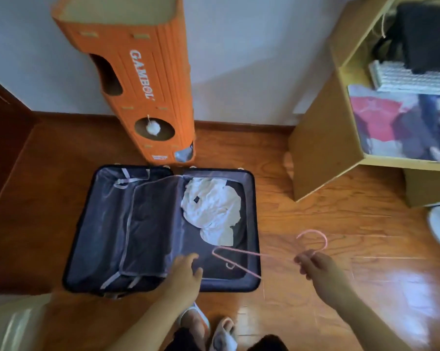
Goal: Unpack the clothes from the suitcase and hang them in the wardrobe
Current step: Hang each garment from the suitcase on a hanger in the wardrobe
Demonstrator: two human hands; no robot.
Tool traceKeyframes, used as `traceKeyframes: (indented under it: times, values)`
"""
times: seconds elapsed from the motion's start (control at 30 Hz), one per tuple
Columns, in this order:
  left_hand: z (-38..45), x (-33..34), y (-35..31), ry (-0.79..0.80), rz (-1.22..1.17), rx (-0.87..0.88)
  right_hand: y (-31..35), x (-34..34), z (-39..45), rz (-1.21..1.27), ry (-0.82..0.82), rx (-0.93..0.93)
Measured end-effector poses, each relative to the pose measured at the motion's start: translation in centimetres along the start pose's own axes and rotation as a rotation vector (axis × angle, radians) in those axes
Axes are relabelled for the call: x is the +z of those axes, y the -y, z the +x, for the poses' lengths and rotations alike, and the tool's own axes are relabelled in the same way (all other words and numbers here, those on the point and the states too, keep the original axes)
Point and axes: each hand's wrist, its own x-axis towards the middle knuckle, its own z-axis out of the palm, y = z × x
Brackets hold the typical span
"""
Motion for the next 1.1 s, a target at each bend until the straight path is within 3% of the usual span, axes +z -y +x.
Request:
traceKeyframes:
  times: [0.17, 0.27, 0.37, 0.5, 0.63, 0.73, 0.8, 0.97, 1.03, 1.1]
  values:
    - [16.7, 8.4, 4.5, 0.206, 0.094, -0.114, -4.1, 3.4, 17.6, -0.056, -0.097, 0.002]
    - [27.1, 14.7, 7.7, 0.230, 0.078, -0.185, -8.2, 8.0, 28.3, -0.034, -0.160, -0.002]
    - [37.7, 20.6, 10.0, 0.155, 0.131, -0.221, -11.2, 12.1, 37.8, -0.037, -0.165, -0.035]
    - [50.4, 25.4, 12.1, -0.139, 0.378, -0.188, -13.7, 14.1, 45.4, -0.030, -0.113, -0.043]
    - [58.1, 26.3, 14.8, -0.130, 0.363, -0.267, -15.1, 13.8, 47.2, -0.025, -0.067, -0.029]
    - [57.6, 23.9, 15.4, -0.205, 0.527, -0.103, -15.1, 13.8, 46.3, -0.048, -0.069, 0.016]
    - [55.0, 20.7, 14.2, -0.205, 0.456, -0.036, -14.1, 13.5, 44.5, -0.070, -0.072, 0.040]
    - [42.1, 9.1, 6.7, -0.230, -0.636, -0.190, -8.5, 11.4, 36.8, -0.062, -0.099, 0.072]
    - [35.2, 3.5, 2.8, -0.232, -0.803, -0.112, -5.1, 9.9, 32.6, -0.023, -0.143, 0.063]
    - [28.1, -2.0, -1.2, -0.179, -0.817, 0.015, -1.2, 8.0, 27.7, 0.022, -0.177, 0.046]
